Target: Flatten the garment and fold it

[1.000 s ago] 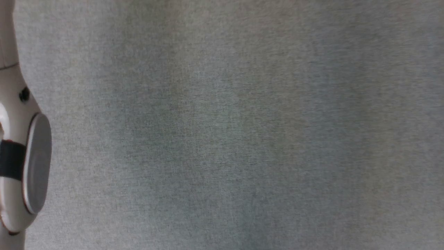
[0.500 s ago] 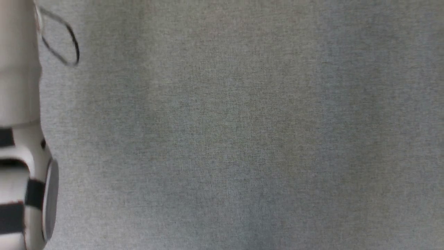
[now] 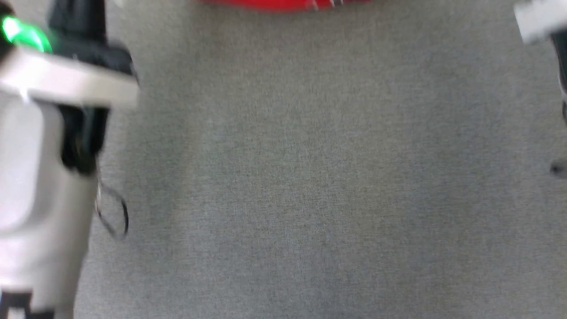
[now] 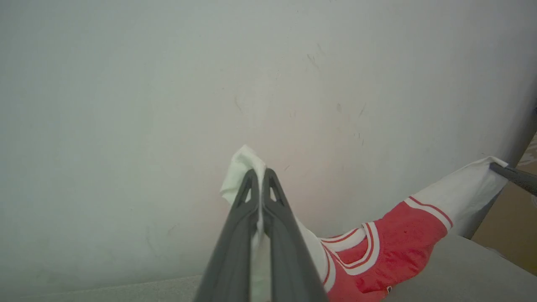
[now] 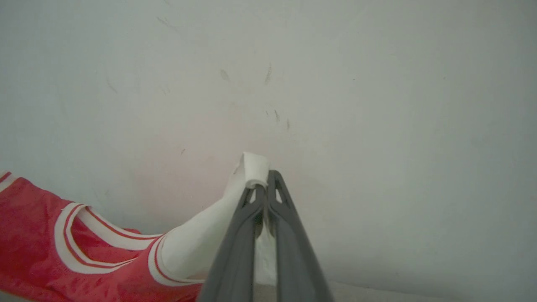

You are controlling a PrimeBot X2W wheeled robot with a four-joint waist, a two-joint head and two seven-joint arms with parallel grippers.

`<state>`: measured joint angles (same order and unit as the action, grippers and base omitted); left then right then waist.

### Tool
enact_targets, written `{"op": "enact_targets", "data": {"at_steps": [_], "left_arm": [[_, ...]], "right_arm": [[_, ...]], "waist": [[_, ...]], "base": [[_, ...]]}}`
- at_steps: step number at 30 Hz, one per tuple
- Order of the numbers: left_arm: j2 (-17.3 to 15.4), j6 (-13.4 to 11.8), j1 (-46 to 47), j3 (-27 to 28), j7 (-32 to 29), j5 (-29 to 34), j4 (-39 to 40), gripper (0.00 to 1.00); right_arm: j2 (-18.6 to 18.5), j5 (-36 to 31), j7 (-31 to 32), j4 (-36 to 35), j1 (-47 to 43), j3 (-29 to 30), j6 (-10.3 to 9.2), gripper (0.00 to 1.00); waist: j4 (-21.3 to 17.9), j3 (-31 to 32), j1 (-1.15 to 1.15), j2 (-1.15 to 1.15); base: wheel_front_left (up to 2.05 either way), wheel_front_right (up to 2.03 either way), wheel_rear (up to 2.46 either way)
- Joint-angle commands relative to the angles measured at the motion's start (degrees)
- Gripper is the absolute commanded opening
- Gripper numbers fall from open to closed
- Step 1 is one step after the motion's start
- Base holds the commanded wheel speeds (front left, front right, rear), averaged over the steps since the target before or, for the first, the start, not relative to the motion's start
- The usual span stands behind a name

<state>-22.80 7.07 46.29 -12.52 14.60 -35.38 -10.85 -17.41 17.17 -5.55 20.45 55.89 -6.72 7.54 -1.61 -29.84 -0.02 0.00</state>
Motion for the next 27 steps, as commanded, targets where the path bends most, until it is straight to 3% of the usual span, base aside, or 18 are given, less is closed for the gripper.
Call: {"op": "enact_targets", "data": {"at_steps": [1,5,13,20,27], "left_arm": [[-0.38,-0.1,-2.95,0.26,0.13,-0.24,1.79,0.0],[-0.83,-1.38,-13.15,0.62,0.22,-0.35,8.71,0.0],[-0.8,-3.83,-31.44,1.49,0.27,-2.63,17.82,0.0],[-0.6,-4.14,-42.17,1.19,-0.88,-6.33,20.72,0.0],[-2.27,-4.03,-51.37,-0.67,-5.13,-9.13,20.86,0.0]], "right_arm": [[-0.2,0.9,0.75,-2.46,-3.28,1.3,-0.05,0.0],[1.18,2.89,3.64,-12.43,-14.97,6.81,-0.05,0.0],[8.91,4.68,7.92,-26.98,-34.86,13.17,-0.05,0.0],[13.18,7.26,9.72,-32.72,-47.52,16.38,-0.05,0.0],[14.42,10.27,11.62,-33.97,-58.05,18.9,-0.05,0.0]], "waist": [[-0.01,4.02,0.02,0.0],[0.0,6.62,0.02,0.0],[-0.21,10.24,0.02,0.0],[0.48,14.25,0.02,0.0],[0.6,18.18,0.02,0.0]], "base": [[0.0,0.0,0.0],[0.0,0.0,0.0],[0.0,0.0,0.0],[0.0,0.0,0.0],[0.0,0.0,0.0]]}}
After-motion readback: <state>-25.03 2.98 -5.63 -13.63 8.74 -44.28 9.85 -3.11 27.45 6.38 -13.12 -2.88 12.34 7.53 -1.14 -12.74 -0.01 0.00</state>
